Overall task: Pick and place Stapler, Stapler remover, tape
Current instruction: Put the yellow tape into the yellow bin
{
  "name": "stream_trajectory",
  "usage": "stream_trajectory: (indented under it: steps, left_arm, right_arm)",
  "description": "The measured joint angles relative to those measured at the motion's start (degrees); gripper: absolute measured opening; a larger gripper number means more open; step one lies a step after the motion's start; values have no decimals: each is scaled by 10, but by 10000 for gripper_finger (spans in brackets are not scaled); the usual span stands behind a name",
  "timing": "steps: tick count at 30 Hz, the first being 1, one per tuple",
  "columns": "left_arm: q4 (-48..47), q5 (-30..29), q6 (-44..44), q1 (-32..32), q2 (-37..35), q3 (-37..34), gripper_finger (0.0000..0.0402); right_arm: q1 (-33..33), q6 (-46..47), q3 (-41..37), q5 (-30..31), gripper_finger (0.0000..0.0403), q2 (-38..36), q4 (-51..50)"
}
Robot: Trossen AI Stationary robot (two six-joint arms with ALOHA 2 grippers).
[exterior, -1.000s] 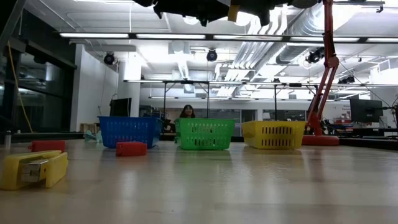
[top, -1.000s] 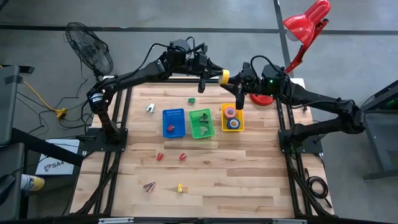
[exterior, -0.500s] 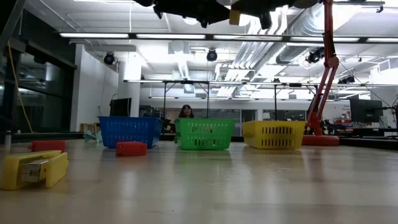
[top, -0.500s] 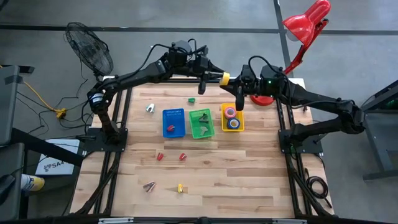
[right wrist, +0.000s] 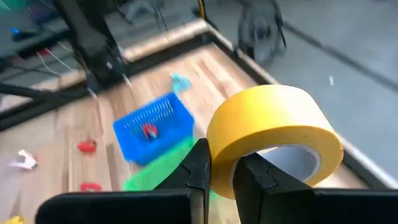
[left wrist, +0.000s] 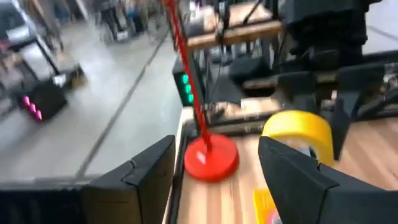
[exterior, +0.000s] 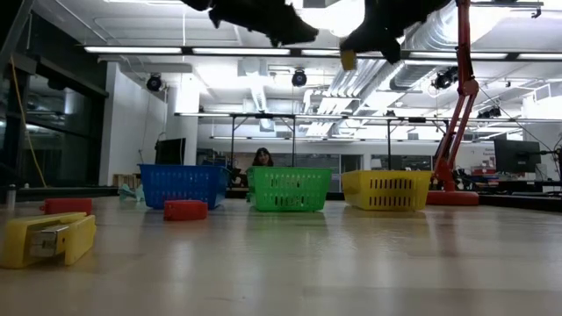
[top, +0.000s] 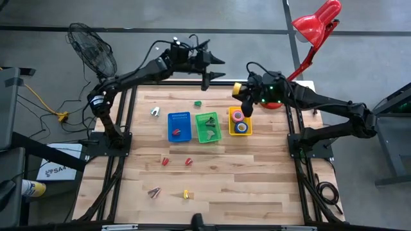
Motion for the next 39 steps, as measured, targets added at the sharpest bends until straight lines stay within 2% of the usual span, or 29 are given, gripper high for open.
stream_trajectory:
  steps: [8, 14, 18, 29, 34, 39]
  left_arm:
    - [-135, -56, 30, 24, -47, 0, 229]
    - [-194, -104, 58, 22, -82, 0, 229]
    - [-231, -116, 59, 23, -91, 0, 230]
    - [-316, -139, 59, 23, -97, 0, 230]
    - [-338, -141, 59, 23, -97, 0, 230]
    - [-373, -165, 60, 22, -97, 0, 230]
  right_arm:
    - [-22, 101, 0, 11, 33, 12, -124]
    - [-30, 125, 0, -47, 33, 52, -141]
    - [-29, 124, 26, -72, 33, 107, -200]
    - [-12, 98, 181, -61, 33, 289, -433]
    - [-2, 95, 224, -59, 33, 343, -460]
    - [1, 104, 228, -53, 33, 374, -462]
